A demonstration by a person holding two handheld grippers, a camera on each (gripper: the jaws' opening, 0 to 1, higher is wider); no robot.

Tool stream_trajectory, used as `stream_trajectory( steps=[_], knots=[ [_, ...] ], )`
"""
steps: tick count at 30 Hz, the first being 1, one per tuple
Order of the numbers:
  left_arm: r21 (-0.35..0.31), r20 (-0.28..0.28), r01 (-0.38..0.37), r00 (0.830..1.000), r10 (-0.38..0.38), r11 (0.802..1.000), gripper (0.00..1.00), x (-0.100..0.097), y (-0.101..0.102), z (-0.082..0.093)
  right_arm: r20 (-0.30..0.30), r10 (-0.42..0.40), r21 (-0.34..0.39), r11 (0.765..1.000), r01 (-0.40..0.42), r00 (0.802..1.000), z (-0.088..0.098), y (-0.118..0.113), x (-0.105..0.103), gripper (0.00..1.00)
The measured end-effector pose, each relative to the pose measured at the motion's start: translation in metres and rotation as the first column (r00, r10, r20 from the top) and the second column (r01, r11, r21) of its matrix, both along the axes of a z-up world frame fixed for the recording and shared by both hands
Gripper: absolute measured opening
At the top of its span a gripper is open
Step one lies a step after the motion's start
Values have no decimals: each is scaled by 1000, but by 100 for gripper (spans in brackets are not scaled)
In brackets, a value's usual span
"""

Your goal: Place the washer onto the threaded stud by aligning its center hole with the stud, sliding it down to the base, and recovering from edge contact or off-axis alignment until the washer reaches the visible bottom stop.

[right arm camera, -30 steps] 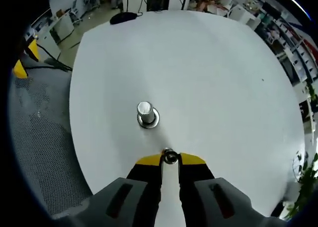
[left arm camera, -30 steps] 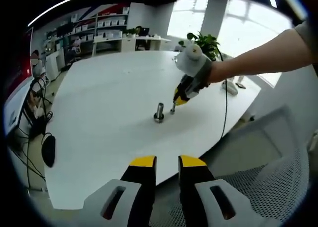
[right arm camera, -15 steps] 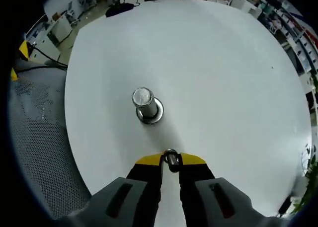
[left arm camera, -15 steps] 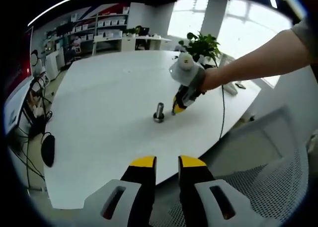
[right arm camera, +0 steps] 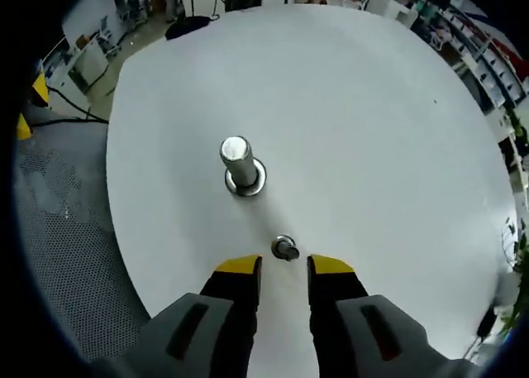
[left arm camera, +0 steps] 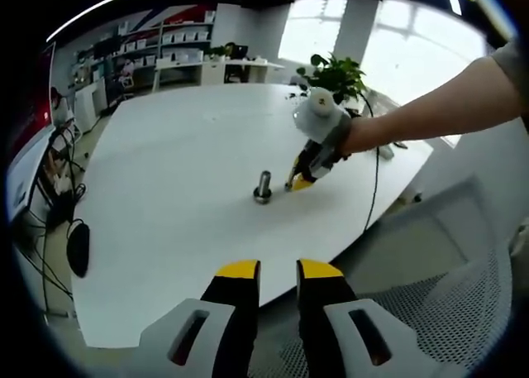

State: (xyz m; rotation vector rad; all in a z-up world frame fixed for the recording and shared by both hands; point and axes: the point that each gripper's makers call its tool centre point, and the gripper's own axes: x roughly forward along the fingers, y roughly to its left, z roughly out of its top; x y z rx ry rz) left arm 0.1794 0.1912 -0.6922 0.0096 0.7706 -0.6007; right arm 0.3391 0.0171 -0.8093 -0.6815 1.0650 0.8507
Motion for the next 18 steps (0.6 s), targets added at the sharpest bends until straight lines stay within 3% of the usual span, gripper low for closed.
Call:
stream_trajectory(
  steps=[6,11,17,18],
  knots=[
    [-3,7,8,1000,-8,1000,15,0,-1,1,96,-72,65,996,66,993,24,-17,-2,28],
    [-12,6,16,1000,-16,1000,15,-1,-3,1,153,-193,160,973,169,969,46,-34,-13,28],
    [-22,14,30,999,-30,999,15,-1,-6,4,178,-256,195,956,220,950,63,-51,-24,28],
    [-26,23,36,999,-35,999,15,-1,-7,5,189,-295,238,939,248,937,72,-55,-27,28]
  ],
)
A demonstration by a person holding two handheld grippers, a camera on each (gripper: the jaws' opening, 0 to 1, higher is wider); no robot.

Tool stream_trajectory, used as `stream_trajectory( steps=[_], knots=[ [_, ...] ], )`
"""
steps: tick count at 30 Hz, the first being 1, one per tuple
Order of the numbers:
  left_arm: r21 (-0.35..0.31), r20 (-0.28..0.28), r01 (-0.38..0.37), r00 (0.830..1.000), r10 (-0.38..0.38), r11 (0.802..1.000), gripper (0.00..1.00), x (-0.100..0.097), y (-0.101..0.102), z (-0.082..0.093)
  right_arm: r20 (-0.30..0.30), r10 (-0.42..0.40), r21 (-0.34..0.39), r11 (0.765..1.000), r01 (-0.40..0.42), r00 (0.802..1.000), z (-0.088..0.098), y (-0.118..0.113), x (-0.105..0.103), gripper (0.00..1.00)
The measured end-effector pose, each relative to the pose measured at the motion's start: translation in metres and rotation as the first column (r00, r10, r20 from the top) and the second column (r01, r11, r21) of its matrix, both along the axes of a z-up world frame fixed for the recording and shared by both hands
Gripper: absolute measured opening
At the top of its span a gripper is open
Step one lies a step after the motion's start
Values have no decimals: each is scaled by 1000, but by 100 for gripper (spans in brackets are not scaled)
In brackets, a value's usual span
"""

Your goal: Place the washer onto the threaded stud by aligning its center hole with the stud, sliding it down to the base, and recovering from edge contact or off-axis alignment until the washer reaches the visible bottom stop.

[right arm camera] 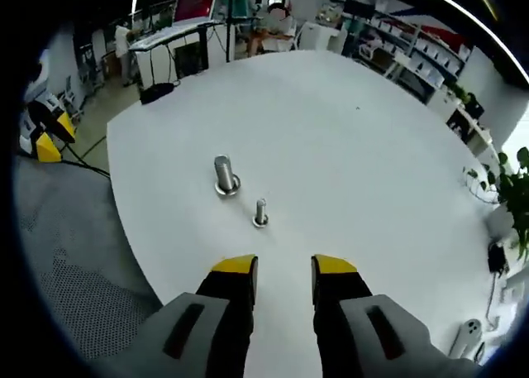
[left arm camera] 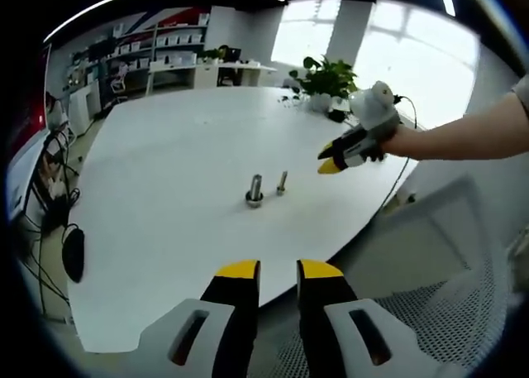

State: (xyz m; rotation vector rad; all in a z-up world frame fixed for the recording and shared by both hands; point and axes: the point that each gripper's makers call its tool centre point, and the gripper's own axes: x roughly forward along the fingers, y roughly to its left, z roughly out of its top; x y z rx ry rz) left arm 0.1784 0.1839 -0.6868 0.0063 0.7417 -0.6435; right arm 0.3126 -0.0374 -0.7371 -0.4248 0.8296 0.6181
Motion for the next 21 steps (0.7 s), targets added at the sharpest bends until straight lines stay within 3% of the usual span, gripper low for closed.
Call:
stream_trajectory(
  steps=[6,9,13,19,21],
  knots=[
    [-9,2,5,1000,-5,1000,15,0,-1,1,18,-62,65,996,61,998,27,-22,-23,28],
    [-27,19,-12,1000,12,1000,15,2,0,6,9,-125,136,983,123,992,37,-30,-37,28],
    [-37,24,-30,999,30,999,15,4,2,7,30,-157,152,977,150,987,49,-43,-56,29],
    [-64,33,-37,999,40,997,17,5,1,11,72,-260,290,929,229,963,83,-58,-77,30],
    [-75,37,-36,999,39,997,18,6,0,13,83,-258,295,929,224,963,85,-62,-84,30]
  ],
)
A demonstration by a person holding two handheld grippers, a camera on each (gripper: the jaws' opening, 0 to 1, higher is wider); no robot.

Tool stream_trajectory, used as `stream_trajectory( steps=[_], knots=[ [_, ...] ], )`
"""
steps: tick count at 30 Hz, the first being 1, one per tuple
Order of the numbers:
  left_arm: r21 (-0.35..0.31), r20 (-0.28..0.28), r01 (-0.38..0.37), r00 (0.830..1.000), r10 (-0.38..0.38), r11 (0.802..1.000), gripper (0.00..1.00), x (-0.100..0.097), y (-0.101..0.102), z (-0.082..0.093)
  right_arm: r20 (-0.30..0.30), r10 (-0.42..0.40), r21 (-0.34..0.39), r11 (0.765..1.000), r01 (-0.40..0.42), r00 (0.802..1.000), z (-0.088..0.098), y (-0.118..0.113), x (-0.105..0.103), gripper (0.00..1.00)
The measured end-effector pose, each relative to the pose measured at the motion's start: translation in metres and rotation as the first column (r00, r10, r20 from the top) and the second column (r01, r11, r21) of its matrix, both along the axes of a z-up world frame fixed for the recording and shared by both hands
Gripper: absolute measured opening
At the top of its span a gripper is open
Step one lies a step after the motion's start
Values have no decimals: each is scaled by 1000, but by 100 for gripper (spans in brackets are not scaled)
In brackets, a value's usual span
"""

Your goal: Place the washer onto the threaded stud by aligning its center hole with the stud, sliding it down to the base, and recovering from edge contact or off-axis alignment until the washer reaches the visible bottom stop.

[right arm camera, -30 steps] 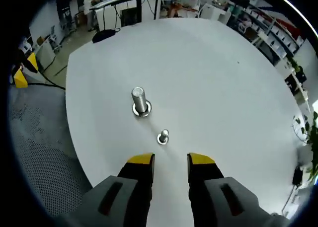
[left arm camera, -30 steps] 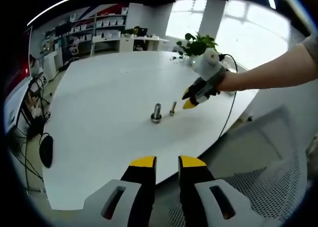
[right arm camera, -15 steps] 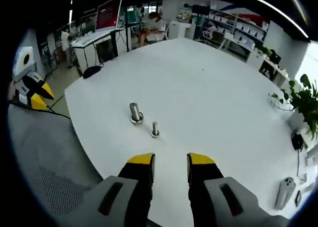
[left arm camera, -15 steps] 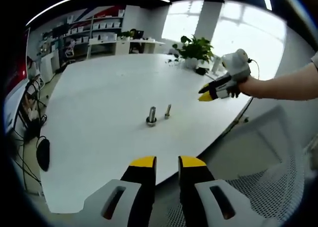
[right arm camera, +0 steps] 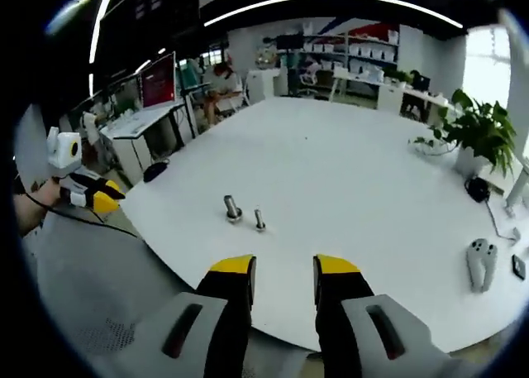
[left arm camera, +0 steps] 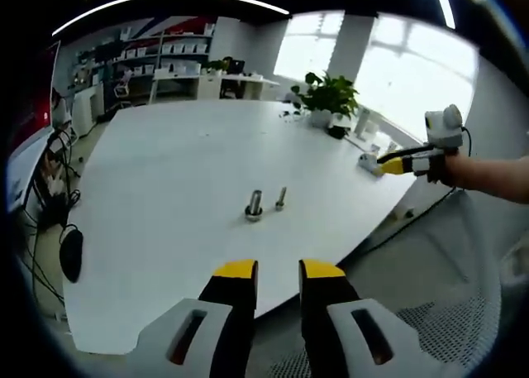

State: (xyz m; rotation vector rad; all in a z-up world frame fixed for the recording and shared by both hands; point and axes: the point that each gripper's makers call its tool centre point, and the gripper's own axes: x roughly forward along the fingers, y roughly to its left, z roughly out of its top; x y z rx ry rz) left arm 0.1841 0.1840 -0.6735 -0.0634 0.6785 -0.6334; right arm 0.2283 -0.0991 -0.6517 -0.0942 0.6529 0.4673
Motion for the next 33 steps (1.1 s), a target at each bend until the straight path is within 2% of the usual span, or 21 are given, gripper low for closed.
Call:
stream_trajectory(
  steps=[3,5,8,10,12,15,18,19,21,24,28,31,33],
  knots=[
    [-25,22,-10,1000,10,1000,19,2,0,6,3,4,17,1000,-4,1000,0,0,-8,30],
    [-41,30,-18,999,19,999,19,3,0,10,12,4,70,998,-4,1000,3,6,-12,30],
    [-51,31,-25,999,26,998,20,3,-1,11,51,50,45,998,-52,997,-2,9,-17,30],
    [-50,31,-28,999,30,998,20,4,0,10,32,49,53,997,-51,998,-11,8,-20,30],
    [-45,28,-30,999,31,999,21,3,0,9,9,23,153,988,-24,1000,-9,15,-23,30],
    [-37,24,-39,999,39,999,22,3,1,8,25,1,206,978,-6,1000,0,20,-23,30],
    [-39,62,-80,995,82,996,24,9,8,15,5,32,191,981,-32,999,-5,28,-24,29],
    [-46,61,-87,994,90,995,24,9,9,16,-3,49,170,984,-48,999,-8,30,-25,29],
    [-58,53,-95,994,99,994,25,9,10,15,0,49,181,982,-48,999,-6,33,-24,29],
    [-25,38,-83,996,84,996,25,7,8,9,-1,73,189,979,-72,997,-7,38,-26,30],
    [-3,33,-81,996,81,997,25,6,8,6,-4,120,154,981,-118,993,-17,39,-31,30],
    [-6,37,-84,996,84,996,24,6,9,7,-26,128,179,976,-122,991,-19,41,-34,31],
    [12,41,-87,995,86,996,24,6,11,6,-14,114,202,973,-109,993,-16,40,-32,31]
  ],
)
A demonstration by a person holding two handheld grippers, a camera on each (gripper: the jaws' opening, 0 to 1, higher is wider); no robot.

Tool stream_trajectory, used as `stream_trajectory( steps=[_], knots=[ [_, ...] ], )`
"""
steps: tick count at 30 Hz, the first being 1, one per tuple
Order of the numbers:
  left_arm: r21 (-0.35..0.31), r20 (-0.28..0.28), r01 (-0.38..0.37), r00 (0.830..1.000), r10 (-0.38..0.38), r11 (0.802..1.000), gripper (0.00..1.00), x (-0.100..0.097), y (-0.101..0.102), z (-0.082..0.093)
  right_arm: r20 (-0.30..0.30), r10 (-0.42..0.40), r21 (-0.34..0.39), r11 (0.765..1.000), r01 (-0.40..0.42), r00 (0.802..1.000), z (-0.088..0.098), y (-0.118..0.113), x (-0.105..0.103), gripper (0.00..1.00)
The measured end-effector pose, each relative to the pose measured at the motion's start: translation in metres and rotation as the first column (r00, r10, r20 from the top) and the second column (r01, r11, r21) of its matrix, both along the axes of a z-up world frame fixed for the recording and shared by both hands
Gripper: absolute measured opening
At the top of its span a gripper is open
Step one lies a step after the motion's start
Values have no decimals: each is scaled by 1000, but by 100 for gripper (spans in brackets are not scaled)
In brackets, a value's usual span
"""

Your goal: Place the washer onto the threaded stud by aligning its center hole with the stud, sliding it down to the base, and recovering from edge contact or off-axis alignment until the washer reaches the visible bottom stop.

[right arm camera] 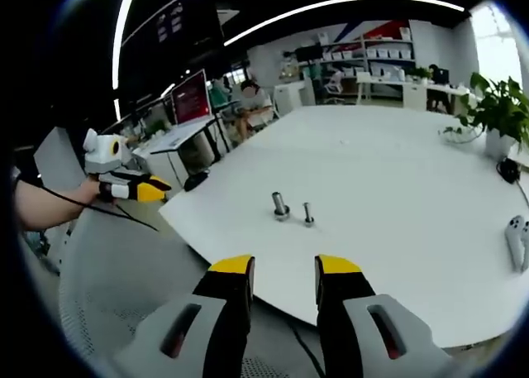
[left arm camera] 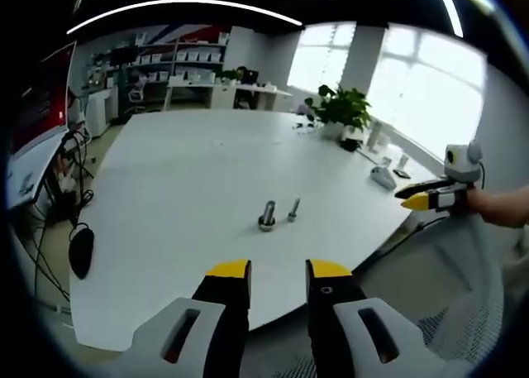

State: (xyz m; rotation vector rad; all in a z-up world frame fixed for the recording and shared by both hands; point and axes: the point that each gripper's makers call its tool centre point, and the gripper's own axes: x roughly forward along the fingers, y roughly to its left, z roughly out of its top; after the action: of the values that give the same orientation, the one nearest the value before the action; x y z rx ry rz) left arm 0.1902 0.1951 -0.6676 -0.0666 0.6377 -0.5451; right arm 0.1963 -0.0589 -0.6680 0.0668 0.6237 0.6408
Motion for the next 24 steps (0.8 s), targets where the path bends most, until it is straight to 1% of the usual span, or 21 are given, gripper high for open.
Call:
stream_trajectory(
  steps=[1,4,6,7,9,11,14,18,20,24],
  knots=[
    [4,-4,1,1000,-1,1000,23,0,0,-1,14,-8,12,1000,8,1000,3,0,1,31],
    [15,-12,10,1000,-10,1000,23,-1,0,-4,14,-4,15,1000,4,1000,3,1,0,31],
    [21,-14,4,1000,-4,1000,22,-2,2,-5,26,0,17,1000,-1,1000,5,2,0,31],
    [23,-14,-4,1000,5,1000,22,-1,3,-5,21,7,26,1000,-8,1000,5,4,-1,31],
    [26,-14,-20,1000,20,999,22,-1,5,-5,15,20,19,1000,-21,1000,4,6,-3,31],
    [29,-11,-20,1000,21,999,22,0,6,-5,16,20,25,999,-20,1000,4,6,-3,31],
    [38,-14,-13,1000,14,999,21,0,6,-6,31,-6,40,999,5,999,8,3,1,31],
    [37,-20,-20,1000,21,999,21,0,7,-7,27,-16,38,999,15,999,6,1,1,33],
    [42,-25,-20,999,21,999,21,-1,7,-8,18,-9,38,999,8,1000,5,3,0,33],
    [49,-36,-16,999,18,999,21,-1,8,-11,30,-6,36,999,5,1000,7,3,2,33]
  ],
)
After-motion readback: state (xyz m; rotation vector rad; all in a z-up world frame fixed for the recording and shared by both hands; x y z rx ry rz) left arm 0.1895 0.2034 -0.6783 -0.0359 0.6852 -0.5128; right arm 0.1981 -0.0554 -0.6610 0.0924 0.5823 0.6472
